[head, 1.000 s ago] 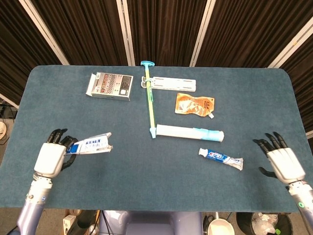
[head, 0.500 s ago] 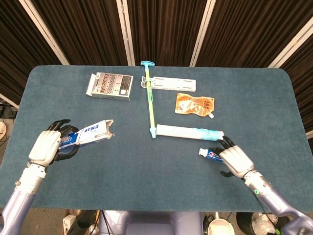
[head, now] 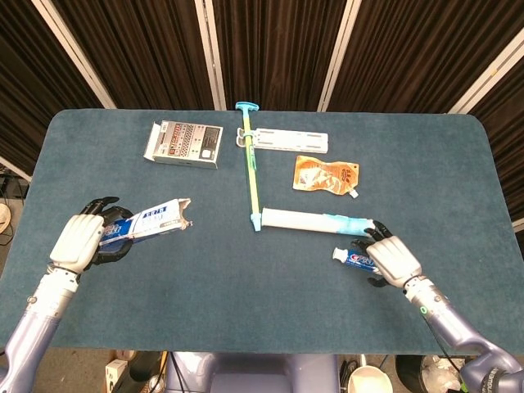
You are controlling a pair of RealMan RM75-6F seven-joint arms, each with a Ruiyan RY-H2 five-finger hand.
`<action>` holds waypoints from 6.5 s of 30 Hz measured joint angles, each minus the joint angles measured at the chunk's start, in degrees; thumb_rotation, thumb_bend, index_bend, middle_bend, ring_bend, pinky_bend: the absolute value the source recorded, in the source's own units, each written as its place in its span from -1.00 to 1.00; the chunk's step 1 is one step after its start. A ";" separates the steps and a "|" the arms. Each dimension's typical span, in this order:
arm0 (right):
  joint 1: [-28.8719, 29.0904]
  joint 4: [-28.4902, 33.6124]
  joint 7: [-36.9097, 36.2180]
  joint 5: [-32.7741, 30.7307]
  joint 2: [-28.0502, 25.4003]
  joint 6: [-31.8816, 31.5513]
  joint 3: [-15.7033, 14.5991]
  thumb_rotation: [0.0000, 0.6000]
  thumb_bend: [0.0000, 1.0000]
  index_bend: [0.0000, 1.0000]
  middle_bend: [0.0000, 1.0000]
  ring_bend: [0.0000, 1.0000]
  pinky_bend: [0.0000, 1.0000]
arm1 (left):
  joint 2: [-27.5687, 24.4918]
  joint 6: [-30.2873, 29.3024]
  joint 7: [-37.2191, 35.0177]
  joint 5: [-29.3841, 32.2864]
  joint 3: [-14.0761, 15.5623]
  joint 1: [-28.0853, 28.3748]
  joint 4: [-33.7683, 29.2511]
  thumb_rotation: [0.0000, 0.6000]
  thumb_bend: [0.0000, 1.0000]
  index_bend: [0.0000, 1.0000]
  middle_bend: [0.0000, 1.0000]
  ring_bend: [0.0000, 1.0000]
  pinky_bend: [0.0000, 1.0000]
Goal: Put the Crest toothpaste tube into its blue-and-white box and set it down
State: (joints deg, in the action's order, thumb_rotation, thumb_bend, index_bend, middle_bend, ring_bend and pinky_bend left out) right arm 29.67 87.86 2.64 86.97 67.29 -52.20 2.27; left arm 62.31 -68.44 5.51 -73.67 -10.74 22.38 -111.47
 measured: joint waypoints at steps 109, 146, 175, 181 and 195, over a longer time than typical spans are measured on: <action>-5.61 -32.70 -27.79 5.72 14.53 -16.87 -4.94 1.00 0.33 0.47 0.48 -0.20 -1.00 | -1.14 1.51 -5.35 1.70 1.48 2.59 -3.68 1.00 -0.23 -0.10 -0.21 -0.71 -0.71; 1.66 5.15 -12.65 6.61 -11.09 -20.23 6.01 1.00 0.53 0.62 0.67 -0.06 -1.00 | 9.29 4.78 -19.51 -7.63 7.41 2.07 13.44 1.00 -0.23 -0.08 -0.21 -0.71 -0.71; 5.43 25.78 4.62 11.80 -31.67 -14.11 9.81 1.00 0.53 0.62 0.67 -0.06 -1.00 | 15.30 5.33 -17.03 -7.73 7.86 2.69 17.82 1.00 -0.23 -0.08 -0.20 -0.71 -0.71; 6.63 31.09 9.28 13.38 -33.22 -11.39 10.61 1.00 0.53 0.62 0.67 -0.06 -1.00 | 16.25 5.13 -16.57 -9.13 7.63 3.44 16.61 1.00 -0.23 -0.08 -0.20 -0.71 -0.71; 9.56 38.61 14.18 14.03 -31.12 -6.78 12.29 1.00 0.52 0.62 0.67 -0.06 -1.00 | 19.81 5.02 -13.71 -9.97 7.36 4.80 15.68 1.00 -0.23 -0.08 -0.20 -0.71 -0.71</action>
State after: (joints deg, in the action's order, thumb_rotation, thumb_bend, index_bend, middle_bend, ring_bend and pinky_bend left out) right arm 39.24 126.47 16.81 101.00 36.17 -58.98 14.55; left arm 82.12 -63.41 -8.20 -83.64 -3.38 27.18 -95.79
